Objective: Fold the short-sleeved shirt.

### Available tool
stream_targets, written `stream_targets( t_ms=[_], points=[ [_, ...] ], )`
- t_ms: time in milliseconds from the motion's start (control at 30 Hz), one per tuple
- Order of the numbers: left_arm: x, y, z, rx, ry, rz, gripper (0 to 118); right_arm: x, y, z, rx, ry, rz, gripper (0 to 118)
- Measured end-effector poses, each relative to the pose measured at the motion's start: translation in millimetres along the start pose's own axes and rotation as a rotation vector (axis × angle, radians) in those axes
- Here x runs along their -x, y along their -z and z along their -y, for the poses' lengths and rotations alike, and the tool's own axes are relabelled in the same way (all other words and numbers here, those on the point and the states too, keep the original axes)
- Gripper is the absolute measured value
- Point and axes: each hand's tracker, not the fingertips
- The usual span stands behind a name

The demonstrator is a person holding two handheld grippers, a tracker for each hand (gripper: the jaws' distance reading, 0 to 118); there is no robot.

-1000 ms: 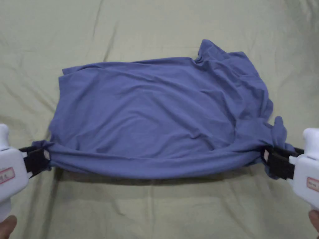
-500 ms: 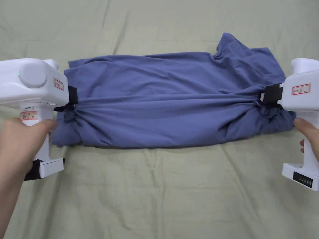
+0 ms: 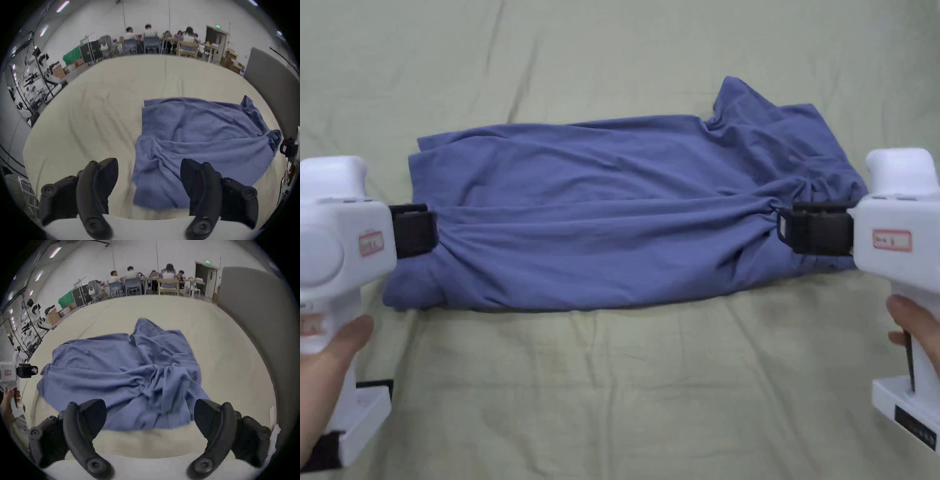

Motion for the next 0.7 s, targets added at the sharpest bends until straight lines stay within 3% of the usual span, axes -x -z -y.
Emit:
stream_targets(
  t_ms=[67, 100, 133, 167, 200, 267, 333, 433, 500, 567, 600, 633, 700],
  points=[
    [-2.4, -39.8, 12.4, -0.064, 0.014, 0.040, 89, 2.6, -34.5, 17.5, -0.051, -0.009, -0.004, 111],
    [-2.0, -60.4, 20.5, -0.112, 0.020, 0.061, 86, 5.0, -50.7, 26.5, -0.073, -0.013, -0.012, 101],
    [-0.2, -80.1, 29.4, -0.154, 0.037, 0.121, 69, 6.7, -65.4, 35.6, -0.084, -0.005, -0.033, 68],
    [-2.4, -99.7, 38.2, -0.199, 0.048, 0.150, 39, 7.9, -78.2, 46.0, -0.094, 0.003, -0.056, 27],
    [-8.9, -121.0, 48.1, -0.226, 0.054, 0.129, 5, 11.2, -89.1, 57.6, -0.092, 0.031, -0.059, 5],
    [-18.6, -143.0, 63.4, -0.246, 0.041, 0.020, 0, 17.9, -104.3, 79.0, -0.123, 0.085, -0.031, 5],
    [-22.9, -148.9, 67.8, -0.155, 0.051, 0.087, 0, 18.6, -115.4, 91.5, -0.105, 0.073, -0.062, 5],
    [-28.5, -143.1, 73.0, -0.154, 0.086, 0.057, 0, 19.3, -125.3, 100.6, -0.103, 0.081, -0.058, 5],
    [-26.0, -120.3, 63.5, -0.105, 0.093, 0.022, 10, 17.6, -128.4, 100.0, -0.103, 0.091, -0.068, 5],
    [-19.0, -88.4, 50.6, -0.034, 0.049, 0.063, 33, 16.8, -129.2, 98.5, -0.102, 0.096, -0.067, 5],
    [-15.6, -66.7, 44.2, 0.039, 0.020, 0.100, 75, 16.5, -129.0, 98.0, -0.103, 0.098, -0.067, 5],
    [-12.9, -46.3, 41.0, 0.054, 0.010, 0.126, 90, 16.2, -128.4, 97.2, -0.101, 0.099, -0.069, 5],
    [-13.0, -9.8, 35.4, 0.103, 0.018, 0.077, 90, 16.2, -125.6, 95.7, -0.096, 0.094, -0.067, 5]
  ],
)
